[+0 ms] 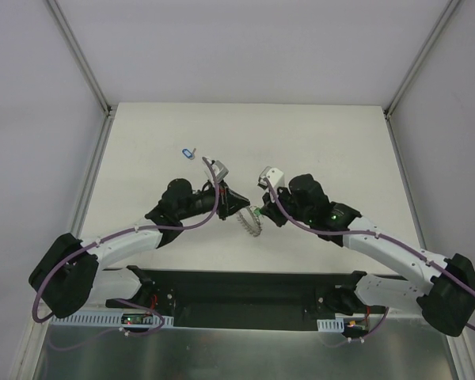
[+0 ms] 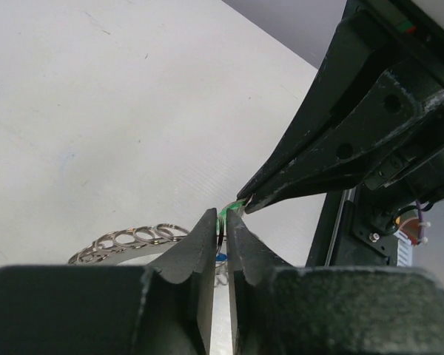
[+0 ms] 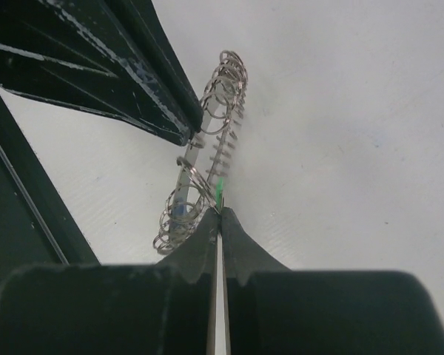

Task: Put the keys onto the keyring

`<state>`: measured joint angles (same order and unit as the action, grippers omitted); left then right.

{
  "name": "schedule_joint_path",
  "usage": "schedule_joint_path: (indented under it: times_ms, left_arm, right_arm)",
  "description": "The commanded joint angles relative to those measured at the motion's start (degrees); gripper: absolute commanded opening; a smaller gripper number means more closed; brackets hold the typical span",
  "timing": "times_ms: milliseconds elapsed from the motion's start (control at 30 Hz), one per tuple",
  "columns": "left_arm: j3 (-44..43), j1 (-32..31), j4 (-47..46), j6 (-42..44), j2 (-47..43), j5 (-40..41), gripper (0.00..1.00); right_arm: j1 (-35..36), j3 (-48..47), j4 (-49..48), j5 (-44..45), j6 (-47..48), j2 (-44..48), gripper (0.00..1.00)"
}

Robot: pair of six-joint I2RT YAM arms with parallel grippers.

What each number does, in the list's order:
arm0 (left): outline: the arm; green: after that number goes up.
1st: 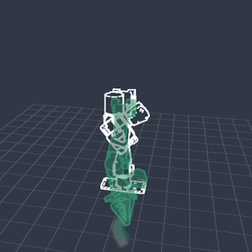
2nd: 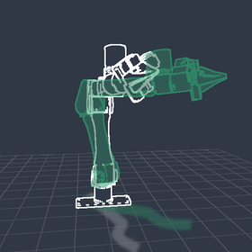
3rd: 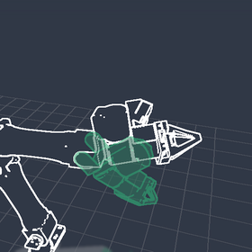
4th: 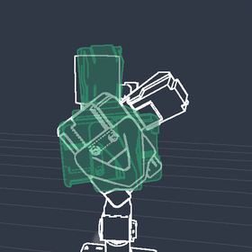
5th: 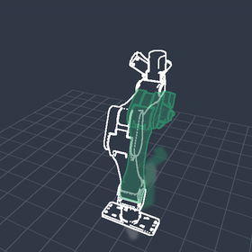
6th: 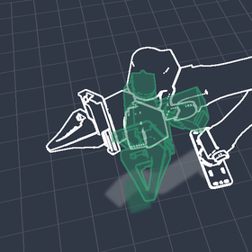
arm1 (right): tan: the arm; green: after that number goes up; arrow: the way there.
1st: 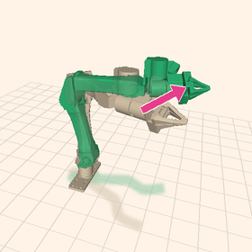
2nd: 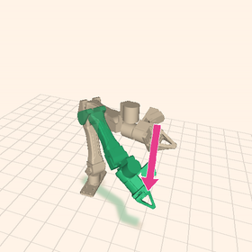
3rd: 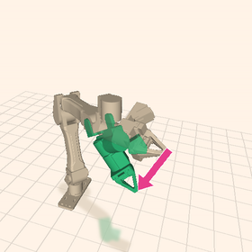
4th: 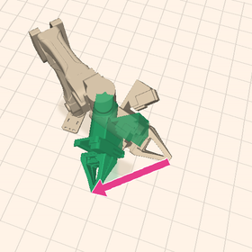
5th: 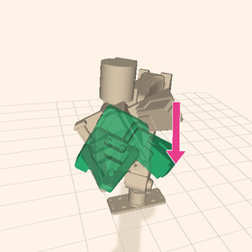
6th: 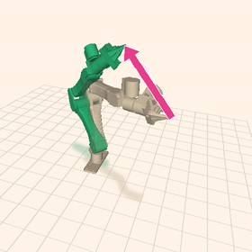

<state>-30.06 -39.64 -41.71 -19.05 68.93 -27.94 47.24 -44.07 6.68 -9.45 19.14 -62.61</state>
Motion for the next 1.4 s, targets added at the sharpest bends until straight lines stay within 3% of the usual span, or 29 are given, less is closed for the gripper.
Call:
schedule_joint_path:
  times_ms: [0,200,333,533,967,1367]
  left_arm:
    - [1.7,0.4,-4.7,0.1,-1.0,-0.7,0.16]
    - [-0.6,0.4,7.5,8.9,-4.4,-3.1,0.47]
    - [-4.1,0.5,14.5,14.6,-4.9,-7.7,0.56]
    - [-8.4,0.4,17.7,20.7,-0.6,-17.7,0.48]
    - [-11.7,0.4,18.6,28.1,6.6,-22.0,0.42]
    - [-13.6,0.4,18.6,27.0,9.8,-23.0,0.24]
  right_arm:
    - [0.4,-1.6,0.0,0.9,2.9,-1.4,0.01]
    - [0.7,-5.3,4.7,-0.3,7.4,-2.5,0.01]
    - [1.1,-6.8,7.5,-0.3,9.7,-3.0,0.01]
    - [1.5,-8.4,9.4,-0.2,11.1,-3.4,0.01]
    - [2.9,-9.5,10.1,0.6,11.6,-3.2,0.01]
    - [3.5,-9.7,10.2,0.5,11.5,-3.6,0.01]
